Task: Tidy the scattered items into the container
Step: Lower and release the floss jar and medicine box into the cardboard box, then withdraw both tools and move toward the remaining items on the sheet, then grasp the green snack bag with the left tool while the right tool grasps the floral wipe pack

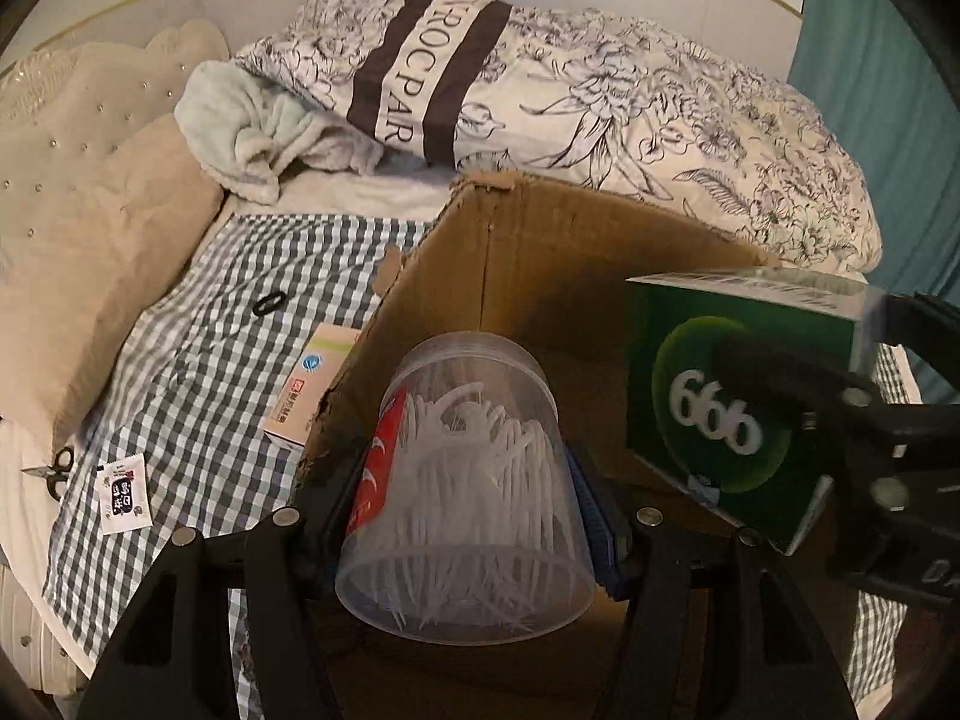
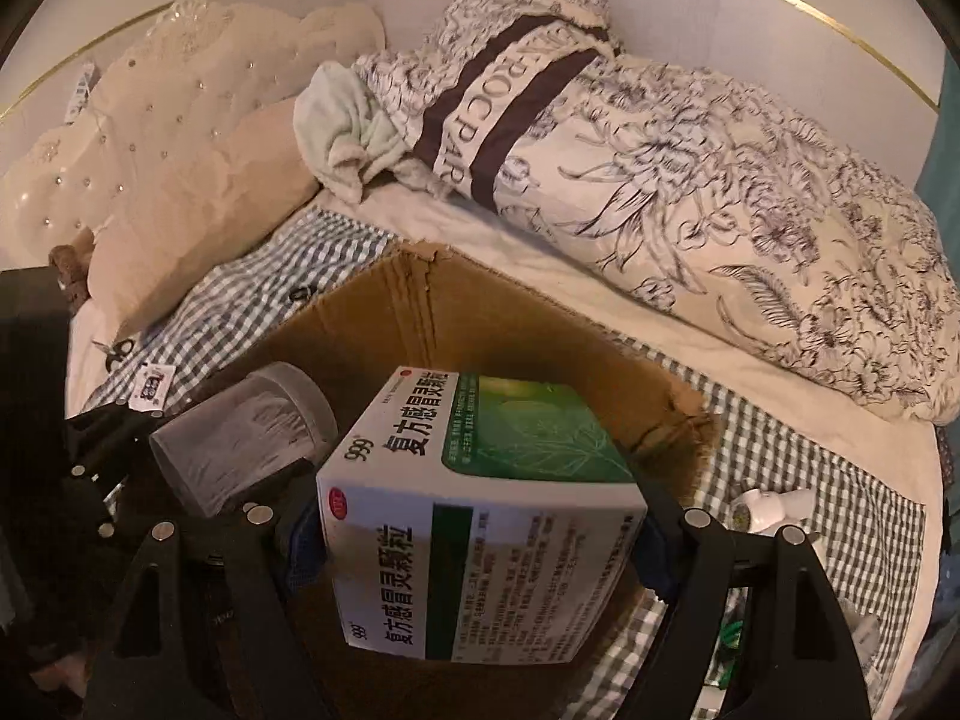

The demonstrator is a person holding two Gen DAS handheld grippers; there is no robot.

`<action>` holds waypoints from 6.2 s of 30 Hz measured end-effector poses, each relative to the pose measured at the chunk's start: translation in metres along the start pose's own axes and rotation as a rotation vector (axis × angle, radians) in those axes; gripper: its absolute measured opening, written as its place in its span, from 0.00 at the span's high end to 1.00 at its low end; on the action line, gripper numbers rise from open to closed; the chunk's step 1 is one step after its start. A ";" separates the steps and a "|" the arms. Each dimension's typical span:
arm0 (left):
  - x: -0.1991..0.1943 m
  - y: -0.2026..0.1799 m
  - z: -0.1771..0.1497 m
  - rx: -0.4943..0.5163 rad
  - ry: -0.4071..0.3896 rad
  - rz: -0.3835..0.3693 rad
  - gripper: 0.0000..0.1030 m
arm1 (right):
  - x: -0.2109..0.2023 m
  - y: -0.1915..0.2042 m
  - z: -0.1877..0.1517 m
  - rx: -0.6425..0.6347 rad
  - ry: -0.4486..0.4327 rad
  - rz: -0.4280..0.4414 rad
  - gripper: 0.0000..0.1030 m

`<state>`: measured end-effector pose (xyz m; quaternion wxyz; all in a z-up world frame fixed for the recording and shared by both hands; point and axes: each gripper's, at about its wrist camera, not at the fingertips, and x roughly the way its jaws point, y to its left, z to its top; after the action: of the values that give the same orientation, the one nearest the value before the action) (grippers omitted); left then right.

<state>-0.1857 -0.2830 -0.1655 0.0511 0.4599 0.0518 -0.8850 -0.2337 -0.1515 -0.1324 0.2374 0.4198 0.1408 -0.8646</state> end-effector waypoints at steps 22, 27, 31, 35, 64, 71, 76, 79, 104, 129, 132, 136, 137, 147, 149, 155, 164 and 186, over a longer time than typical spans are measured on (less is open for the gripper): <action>-0.030 -0.011 0.009 0.024 -0.031 0.025 0.18 | -0.017 -0.007 -0.002 0.026 -0.014 -0.023 0.10; -0.054 -0.013 0.012 0.013 -0.067 0.035 0.15 | -0.045 -0.012 -0.001 0.045 -0.060 -0.028 0.10; -0.075 -0.016 0.013 0.008 -0.102 0.047 0.11 | -0.068 -0.016 -0.003 0.055 -0.092 -0.036 0.09; -0.099 -0.020 0.012 -0.001 -0.143 0.052 0.05 | -0.095 -0.021 -0.007 0.075 -0.134 -0.042 0.08; -0.229 -0.107 -0.014 0.025 -0.406 -0.007 0.00 | -0.268 -0.075 -0.073 0.115 -0.380 -0.279 0.00; -0.238 -0.144 -0.019 0.080 -0.420 -0.039 0.00 | -0.284 -0.111 -0.100 0.171 -0.369 -0.298 0.00; -0.242 -0.165 -0.022 0.098 -0.424 -0.061 0.00 | -0.295 -0.136 -0.118 0.238 -0.373 -0.289 0.00; -0.244 -0.179 -0.023 0.108 -0.424 -0.081 0.00 | -0.302 -0.149 -0.128 0.260 -0.373 -0.288 0.00; -0.198 -0.281 -0.046 0.264 -0.364 -0.105 0.00 | -0.305 -0.240 -0.215 0.397 -0.313 -0.315 0.00; -0.065 -0.306 -0.058 0.279 -0.129 -0.124 0.00 | -0.201 -0.284 -0.245 0.420 -0.191 -0.279 0.00; -0.049 -0.313 -0.061 0.307 -0.117 -0.098 0.00 | -0.189 -0.291 -0.246 0.438 -0.169 -0.267 0.00; -0.024 -0.318 -0.065 0.317 -0.088 -0.090 0.00 | -0.171 -0.296 -0.248 0.430 -0.149 -0.267 0.00; -0.019 -0.319 -0.065 0.316 -0.082 -0.090 0.00 | -0.167 -0.297 -0.248 0.426 -0.143 -0.269 0.00; 0.025 -0.333 -0.067 0.337 -0.061 -0.137 0.00 | -0.124 -0.310 -0.252 0.438 -0.089 -0.266 0.00; 0.035 -0.336 -0.067 0.339 -0.052 -0.153 0.00 | -0.117 -0.314 -0.253 0.443 -0.081 -0.264 0.00; 0.066 -0.348 -0.071 0.370 -0.019 -0.141 0.00 | -0.097 -0.322 -0.255 0.455 -0.065 -0.247 0.00; 0.101 -0.352 -0.069 0.344 0.009 -0.167 0.00 | -0.068 -0.329 -0.258 0.458 -0.029 -0.222 0.00; 0.116 -0.348 -0.066 0.291 0.022 -0.224 0.61 | -0.033 -0.336 -0.257 0.488 -0.003 -0.194 0.00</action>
<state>-0.2462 0.0653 -0.2828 -0.1155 0.4635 -0.0253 -0.8782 -0.2247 0.2571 -0.2479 0.0450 0.4481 -0.0328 -0.8922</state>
